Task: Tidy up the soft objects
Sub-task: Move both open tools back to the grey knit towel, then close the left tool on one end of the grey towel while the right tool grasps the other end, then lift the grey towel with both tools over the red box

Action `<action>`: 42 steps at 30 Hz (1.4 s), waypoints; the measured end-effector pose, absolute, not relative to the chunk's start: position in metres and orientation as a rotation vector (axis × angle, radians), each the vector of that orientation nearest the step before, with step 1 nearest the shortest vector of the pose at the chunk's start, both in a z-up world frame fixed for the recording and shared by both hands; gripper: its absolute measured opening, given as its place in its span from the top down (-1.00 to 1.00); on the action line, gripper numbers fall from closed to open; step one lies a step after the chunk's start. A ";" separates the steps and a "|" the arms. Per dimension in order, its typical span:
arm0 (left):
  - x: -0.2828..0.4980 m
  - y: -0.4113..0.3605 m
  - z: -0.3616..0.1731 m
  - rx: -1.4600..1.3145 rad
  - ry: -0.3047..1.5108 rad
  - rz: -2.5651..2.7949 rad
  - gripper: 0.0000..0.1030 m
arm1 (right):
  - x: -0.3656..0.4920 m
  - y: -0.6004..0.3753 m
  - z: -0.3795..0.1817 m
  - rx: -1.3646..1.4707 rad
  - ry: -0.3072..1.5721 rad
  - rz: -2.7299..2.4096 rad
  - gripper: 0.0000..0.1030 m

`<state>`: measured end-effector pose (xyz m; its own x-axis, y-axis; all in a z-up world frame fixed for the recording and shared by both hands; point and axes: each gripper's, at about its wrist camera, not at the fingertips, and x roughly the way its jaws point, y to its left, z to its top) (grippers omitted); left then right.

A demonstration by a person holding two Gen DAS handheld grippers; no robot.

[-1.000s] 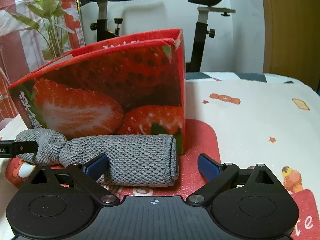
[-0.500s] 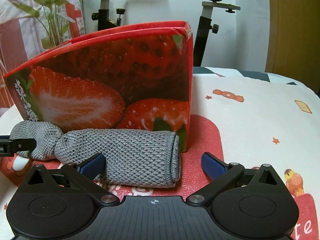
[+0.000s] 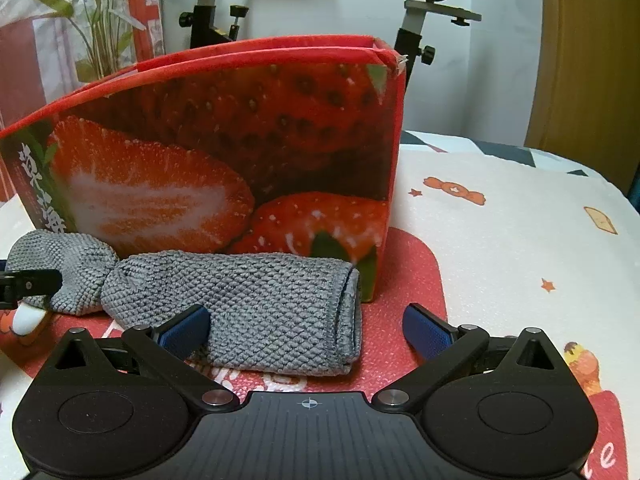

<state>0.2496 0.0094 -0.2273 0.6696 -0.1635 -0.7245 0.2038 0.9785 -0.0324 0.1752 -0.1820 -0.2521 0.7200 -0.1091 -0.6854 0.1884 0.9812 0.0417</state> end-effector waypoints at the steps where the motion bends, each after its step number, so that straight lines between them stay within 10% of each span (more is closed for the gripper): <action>1: 0.250 0.010 -0.227 0.052 0.815 -0.210 -1.00 | 0.176 -0.181 -0.252 0.113 0.753 -0.167 -0.99; 11: 0.246 0.009 -0.224 0.053 0.830 -0.233 -0.75 | 0.174 -0.171 -0.244 0.107 0.763 -0.140 -0.56; 17: 0.237 0.000 -0.219 0.056 0.817 -0.292 -0.07 | 0.169 -0.164 -0.241 0.108 0.762 -0.123 -0.23; 22: 0.233 -0.001 -0.218 0.030 0.835 -0.353 0.59 | 0.168 -0.155 -0.236 0.112 0.773 -0.057 0.43; 42: 0.197 0.011 -0.169 -0.022 0.724 -0.380 0.70 | 0.131 -0.146 -0.185 0.084 0.628 0.073 0.79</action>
